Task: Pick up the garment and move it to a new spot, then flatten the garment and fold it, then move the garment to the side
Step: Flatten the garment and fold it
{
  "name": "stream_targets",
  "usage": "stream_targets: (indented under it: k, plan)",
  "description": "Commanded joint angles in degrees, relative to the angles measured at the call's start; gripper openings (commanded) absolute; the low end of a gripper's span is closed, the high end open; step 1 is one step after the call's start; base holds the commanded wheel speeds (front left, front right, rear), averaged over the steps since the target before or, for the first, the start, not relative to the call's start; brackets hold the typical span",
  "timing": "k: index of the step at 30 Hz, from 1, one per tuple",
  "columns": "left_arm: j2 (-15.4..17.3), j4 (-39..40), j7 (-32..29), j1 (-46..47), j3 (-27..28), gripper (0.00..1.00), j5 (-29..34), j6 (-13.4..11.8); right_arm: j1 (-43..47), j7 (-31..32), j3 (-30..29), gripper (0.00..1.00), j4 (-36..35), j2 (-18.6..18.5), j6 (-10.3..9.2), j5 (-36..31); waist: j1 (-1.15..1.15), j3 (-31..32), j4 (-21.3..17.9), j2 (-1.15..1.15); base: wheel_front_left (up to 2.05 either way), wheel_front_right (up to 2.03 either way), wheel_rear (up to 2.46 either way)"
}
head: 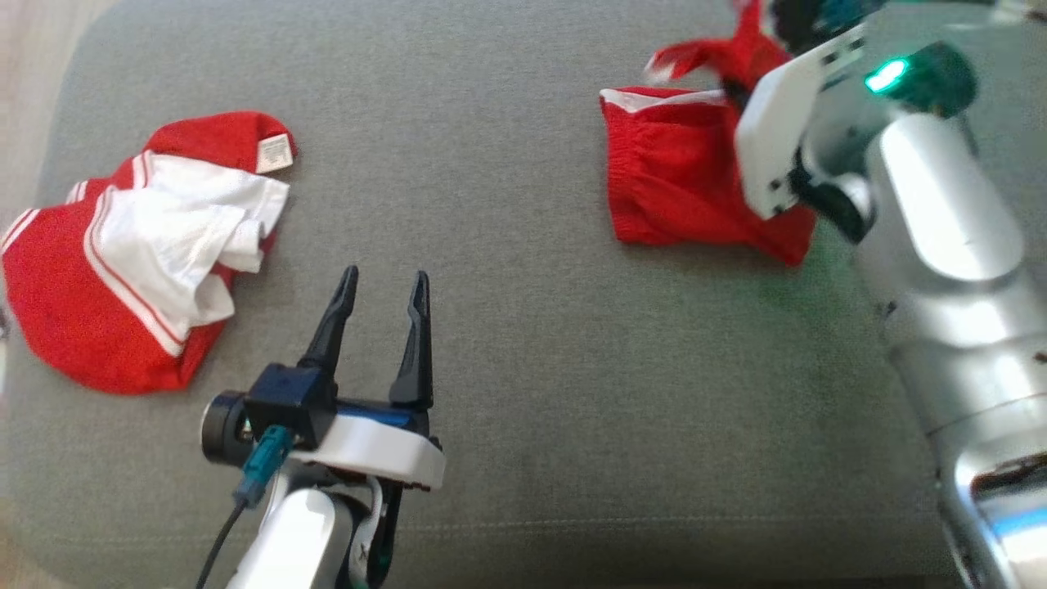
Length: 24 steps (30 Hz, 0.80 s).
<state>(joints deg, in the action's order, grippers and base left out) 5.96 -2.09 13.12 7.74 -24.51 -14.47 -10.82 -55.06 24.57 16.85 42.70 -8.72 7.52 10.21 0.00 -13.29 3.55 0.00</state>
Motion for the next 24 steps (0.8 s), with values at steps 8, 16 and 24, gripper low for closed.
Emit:
stream_targets:
  k: [8, 16, 24]
  plan:
    - [-0.3, 0.5, 0.5, 1.3, 0.8, 1.0, -1.0, 0.2, 2.2, 1.0, 1.9, 0.0, -2.4, 4.2, -0.03, 2.8, 0.0, -0.3, 2.8, 0.0, 0.0, 0.0, 0.0]
    - [-0.5, 0.1, 0.8, 1.5, 0.7, 1.0, -1.6, 0.2, 2.5, -2.6, -0.3, 1.0, -2.2, 5.6, -0.03, 6.6, 0.0, -0.3, 3.1, 0.0, 0.0, 0.0, 0.0]
    - [0.3, 0.9, 0.8, 0.4, 1.4, 1.0, -1.6, -1.1, 5.6, -7.8, -5.3, 1.0, -12.4, -1.5, -0.03, 4.6, 0.0, 1.0, 1.5, 0.0, 0.0, 0.0, 0.0]
